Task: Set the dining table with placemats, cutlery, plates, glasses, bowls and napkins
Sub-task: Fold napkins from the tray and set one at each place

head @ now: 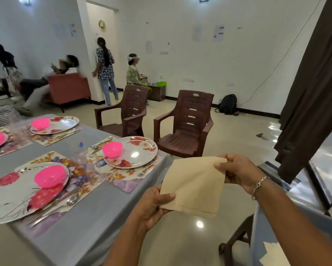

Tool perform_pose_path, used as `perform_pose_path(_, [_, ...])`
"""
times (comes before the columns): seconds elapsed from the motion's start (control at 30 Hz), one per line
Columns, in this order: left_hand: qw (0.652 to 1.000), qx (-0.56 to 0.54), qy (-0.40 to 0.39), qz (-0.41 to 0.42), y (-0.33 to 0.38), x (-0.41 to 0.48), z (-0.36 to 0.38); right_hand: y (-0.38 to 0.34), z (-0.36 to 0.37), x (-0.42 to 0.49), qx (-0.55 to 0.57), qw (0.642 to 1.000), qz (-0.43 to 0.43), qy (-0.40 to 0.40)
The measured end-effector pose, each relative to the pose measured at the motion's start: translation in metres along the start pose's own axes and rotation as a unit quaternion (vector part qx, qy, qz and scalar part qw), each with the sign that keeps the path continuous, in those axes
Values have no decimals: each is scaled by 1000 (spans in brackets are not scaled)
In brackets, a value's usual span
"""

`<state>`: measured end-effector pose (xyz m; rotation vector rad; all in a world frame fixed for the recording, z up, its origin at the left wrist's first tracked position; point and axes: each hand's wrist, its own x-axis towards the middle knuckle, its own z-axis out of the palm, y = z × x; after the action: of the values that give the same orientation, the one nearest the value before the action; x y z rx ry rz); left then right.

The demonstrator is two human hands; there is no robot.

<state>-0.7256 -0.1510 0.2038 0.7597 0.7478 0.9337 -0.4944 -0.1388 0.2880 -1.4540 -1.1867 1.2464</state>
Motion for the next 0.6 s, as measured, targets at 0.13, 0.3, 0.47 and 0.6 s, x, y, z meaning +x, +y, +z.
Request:
perform_pose_path(0.13, [998, 44, 43, 20, 12, -4, -9, 2, 4, 6, -26, 999, 7, -22])
perform_pose_path(0.3, [989, 111, 83, 41, 26, -10, -20, 1, 11, 19, -14, 999, -3, -34])
perform_pose_path(0.47, [975, 182, 91, 87, 40, -16, -21, -5, 20, 33, -17, 998, -40, -50])
perform_pose_path(0.6, [947, 241, 105, 186, 53, -21, -19, -10, 23, 42, -27, 993, -93, -70])
